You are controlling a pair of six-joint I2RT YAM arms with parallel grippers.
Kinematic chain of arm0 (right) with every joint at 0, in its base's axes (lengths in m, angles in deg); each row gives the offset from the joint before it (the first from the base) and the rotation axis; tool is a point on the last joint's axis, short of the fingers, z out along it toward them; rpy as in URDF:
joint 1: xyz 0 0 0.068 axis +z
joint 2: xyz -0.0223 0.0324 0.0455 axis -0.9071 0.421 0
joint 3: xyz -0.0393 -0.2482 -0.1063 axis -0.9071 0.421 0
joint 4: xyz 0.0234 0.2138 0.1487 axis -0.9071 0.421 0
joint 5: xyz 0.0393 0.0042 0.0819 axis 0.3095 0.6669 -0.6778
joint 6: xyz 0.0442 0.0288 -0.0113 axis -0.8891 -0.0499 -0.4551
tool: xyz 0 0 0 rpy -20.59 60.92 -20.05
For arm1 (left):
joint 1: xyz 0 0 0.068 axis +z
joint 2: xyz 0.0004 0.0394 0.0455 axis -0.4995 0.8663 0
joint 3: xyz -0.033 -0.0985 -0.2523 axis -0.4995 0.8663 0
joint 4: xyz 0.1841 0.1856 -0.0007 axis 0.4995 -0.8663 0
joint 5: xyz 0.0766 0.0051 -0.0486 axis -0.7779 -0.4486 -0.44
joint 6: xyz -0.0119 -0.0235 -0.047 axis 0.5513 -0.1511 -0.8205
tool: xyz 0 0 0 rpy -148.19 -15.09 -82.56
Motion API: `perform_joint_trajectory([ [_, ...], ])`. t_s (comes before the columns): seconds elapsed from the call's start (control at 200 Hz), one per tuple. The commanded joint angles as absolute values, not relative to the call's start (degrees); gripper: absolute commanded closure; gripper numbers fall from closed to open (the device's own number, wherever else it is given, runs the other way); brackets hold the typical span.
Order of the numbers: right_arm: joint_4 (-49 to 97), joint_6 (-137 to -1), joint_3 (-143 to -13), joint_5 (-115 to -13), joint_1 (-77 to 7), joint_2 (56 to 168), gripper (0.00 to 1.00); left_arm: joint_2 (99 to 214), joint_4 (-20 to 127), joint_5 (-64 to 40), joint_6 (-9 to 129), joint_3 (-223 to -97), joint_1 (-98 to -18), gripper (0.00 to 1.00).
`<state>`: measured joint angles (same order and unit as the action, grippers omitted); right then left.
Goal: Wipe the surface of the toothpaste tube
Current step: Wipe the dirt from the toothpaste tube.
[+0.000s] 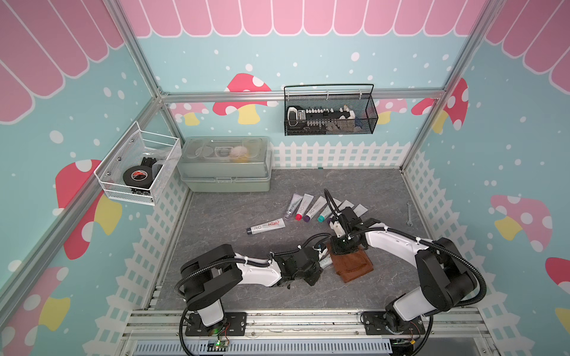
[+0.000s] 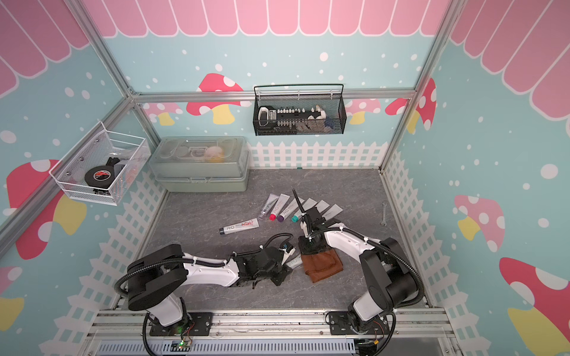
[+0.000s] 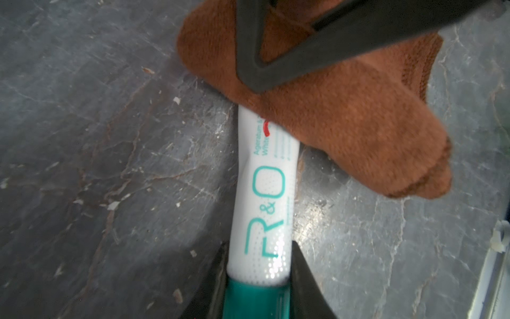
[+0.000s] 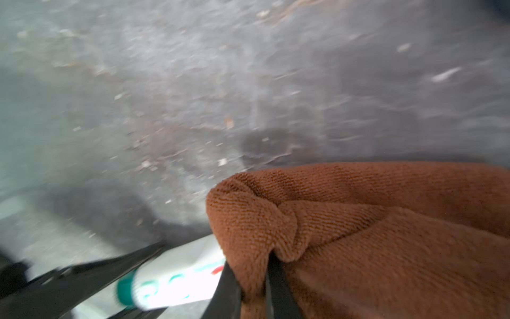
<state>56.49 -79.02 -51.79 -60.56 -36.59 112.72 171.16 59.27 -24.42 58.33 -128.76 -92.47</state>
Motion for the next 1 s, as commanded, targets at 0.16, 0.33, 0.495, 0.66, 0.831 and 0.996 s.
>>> perform_joint_trajectory([
  [0.16, 63.77, -79.38, -50.25, -44.15, -37.15, 115.25, 0.9, 171.36, 60.56, -25.63, 57.78, -126.6, -92.8, 0.75],
  [0.33, 59.8, -78.59, -49.14, -55.75, -37.26, 109.44, 0.89, 172.19, 61.92, -25.64, 57.69, -126.24, -92.8, 0.75],
  [0.495, 57.86, -77.69, -49.32, -70.79, -37.05, 107.06, 0.89, 172.69, 62.24, -25.64, 57.89, -126.48, -92.77, 0.75],
  [0.66, 57.44, -78.14, -48.53, -74.43, -35.46, 107.3, 0.88, 172.78, 62.28, -25.95, 57.91, -126.68, -92.78, 0.75],
  [0.831, 59.8, -78.39, -47.95, -67.27, -33.31, 110.01, 0.89, 172.47, 62.27, -26.85, 57.93, -126.6, -92.8, 0.75],
  [0.996, 64.91, -79.97, -48.8, -49.44, -33.09, 111.85, 0.9, 171.45, 63.29, -27.53, 57.59, -125.5, -92.79, 0.75],
])
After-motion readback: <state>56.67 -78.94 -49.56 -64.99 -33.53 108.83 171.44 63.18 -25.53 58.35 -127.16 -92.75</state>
